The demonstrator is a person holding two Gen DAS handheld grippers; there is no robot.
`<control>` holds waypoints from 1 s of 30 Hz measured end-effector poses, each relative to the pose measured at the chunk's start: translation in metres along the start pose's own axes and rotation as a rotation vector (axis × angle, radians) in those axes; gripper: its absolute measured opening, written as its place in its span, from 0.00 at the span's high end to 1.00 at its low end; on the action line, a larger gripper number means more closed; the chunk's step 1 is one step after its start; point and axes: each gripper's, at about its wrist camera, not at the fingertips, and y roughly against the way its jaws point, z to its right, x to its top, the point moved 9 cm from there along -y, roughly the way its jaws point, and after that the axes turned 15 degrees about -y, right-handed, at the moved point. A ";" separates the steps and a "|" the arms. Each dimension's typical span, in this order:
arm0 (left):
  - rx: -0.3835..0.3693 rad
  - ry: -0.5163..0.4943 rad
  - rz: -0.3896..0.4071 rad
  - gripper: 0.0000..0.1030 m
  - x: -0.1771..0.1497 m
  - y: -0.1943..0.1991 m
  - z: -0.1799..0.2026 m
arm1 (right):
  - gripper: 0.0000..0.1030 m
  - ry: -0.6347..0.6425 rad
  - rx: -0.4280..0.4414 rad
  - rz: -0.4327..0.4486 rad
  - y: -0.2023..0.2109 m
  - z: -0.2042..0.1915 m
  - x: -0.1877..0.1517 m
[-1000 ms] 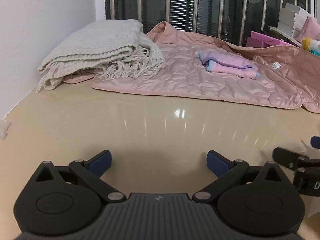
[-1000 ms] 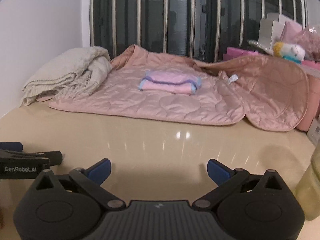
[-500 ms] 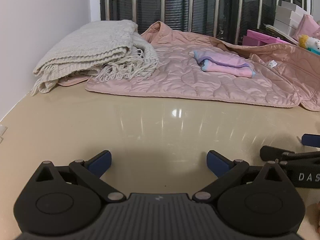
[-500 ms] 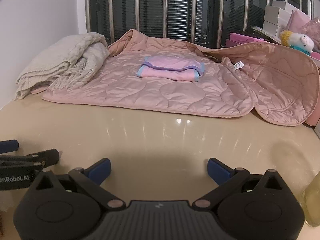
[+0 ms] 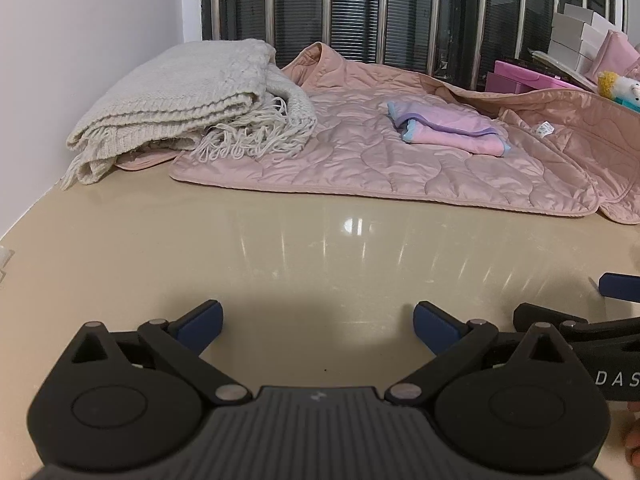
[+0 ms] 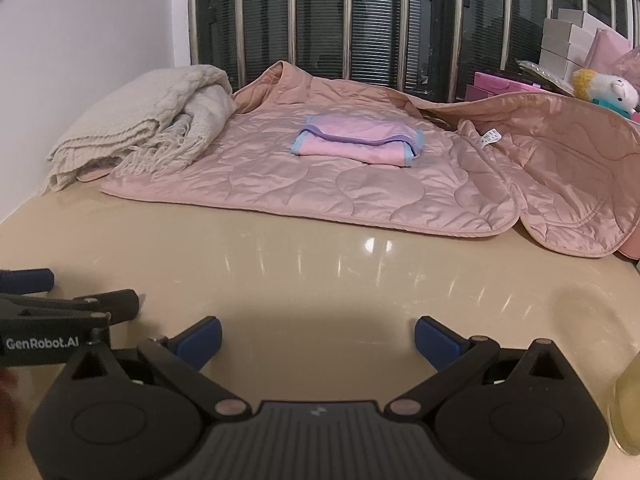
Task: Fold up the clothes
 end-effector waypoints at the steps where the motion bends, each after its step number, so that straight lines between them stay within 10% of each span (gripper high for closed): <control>1: 0.000 -0.001 0.000 0.01 0.000 0.000 0.000 | 0.00 0.000 0.000 0.000 0.000 0.000 0.000; 30: -0.005 -0.029 0.007 0.01 0.001 0.000 0.006 | 0.00 -0.024 -0.021 0.006 -0.001 0.006 0.002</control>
